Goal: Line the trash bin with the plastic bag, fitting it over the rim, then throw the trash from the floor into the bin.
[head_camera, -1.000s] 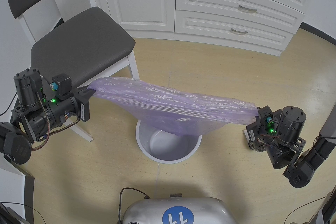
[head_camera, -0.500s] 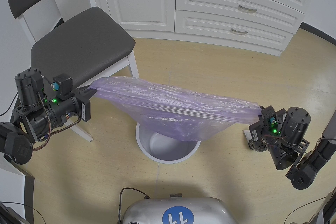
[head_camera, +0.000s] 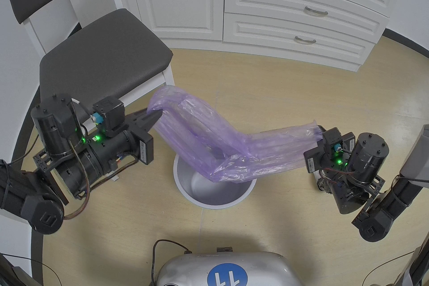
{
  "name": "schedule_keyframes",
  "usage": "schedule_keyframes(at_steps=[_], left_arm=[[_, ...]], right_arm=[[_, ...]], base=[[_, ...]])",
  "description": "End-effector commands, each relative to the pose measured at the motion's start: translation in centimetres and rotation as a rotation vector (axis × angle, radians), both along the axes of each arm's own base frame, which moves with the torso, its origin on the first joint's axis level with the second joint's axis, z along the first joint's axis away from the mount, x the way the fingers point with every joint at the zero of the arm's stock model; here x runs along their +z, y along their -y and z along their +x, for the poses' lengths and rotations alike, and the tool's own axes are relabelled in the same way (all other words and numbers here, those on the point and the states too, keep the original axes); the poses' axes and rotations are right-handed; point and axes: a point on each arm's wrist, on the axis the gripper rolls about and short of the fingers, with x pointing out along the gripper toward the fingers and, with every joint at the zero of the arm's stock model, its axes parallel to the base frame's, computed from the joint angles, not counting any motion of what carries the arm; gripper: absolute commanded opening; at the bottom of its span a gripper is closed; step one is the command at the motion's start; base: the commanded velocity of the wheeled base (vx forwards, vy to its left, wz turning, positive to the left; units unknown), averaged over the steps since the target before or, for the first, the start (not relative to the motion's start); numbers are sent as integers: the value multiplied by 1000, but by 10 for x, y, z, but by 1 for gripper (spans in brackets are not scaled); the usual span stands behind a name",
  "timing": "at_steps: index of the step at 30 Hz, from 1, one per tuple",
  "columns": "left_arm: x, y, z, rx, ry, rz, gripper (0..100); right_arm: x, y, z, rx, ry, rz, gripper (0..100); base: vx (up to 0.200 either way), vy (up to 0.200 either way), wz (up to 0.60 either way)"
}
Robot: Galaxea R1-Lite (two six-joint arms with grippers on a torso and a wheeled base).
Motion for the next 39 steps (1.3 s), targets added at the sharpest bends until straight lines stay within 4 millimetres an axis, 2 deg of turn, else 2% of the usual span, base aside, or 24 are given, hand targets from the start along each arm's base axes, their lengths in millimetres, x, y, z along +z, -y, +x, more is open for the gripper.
schedule_keyframes(at_steps=[1,6,16,27,33,39], left_arm=[[-15,23,-4,-42,-36,-13,0],[-18,31,-13,-59,-16,-29,0],[-24,40,-30,-120,-33,-12,0],[-36,43,-27,-118,-65,19,0],[-49,47,-21,-116,-97,56,0],[-50,47,-21,-115,-95,65,0]], right_arm=[[-2,-23,2,63,21,58,0],[3,-38,-7,124,36,113,0],[2,-47,-16,156,29,110,0],[-9,-49,-15,158,-3,87,0],[-19,-46,-18,157,-39,53,0],[-28,-47,-11,144,-59,45,0]], base=[[0,0,0],[0,0,0],[0,0,0],[0,0,0],[0,0,0],[0,0,0]])
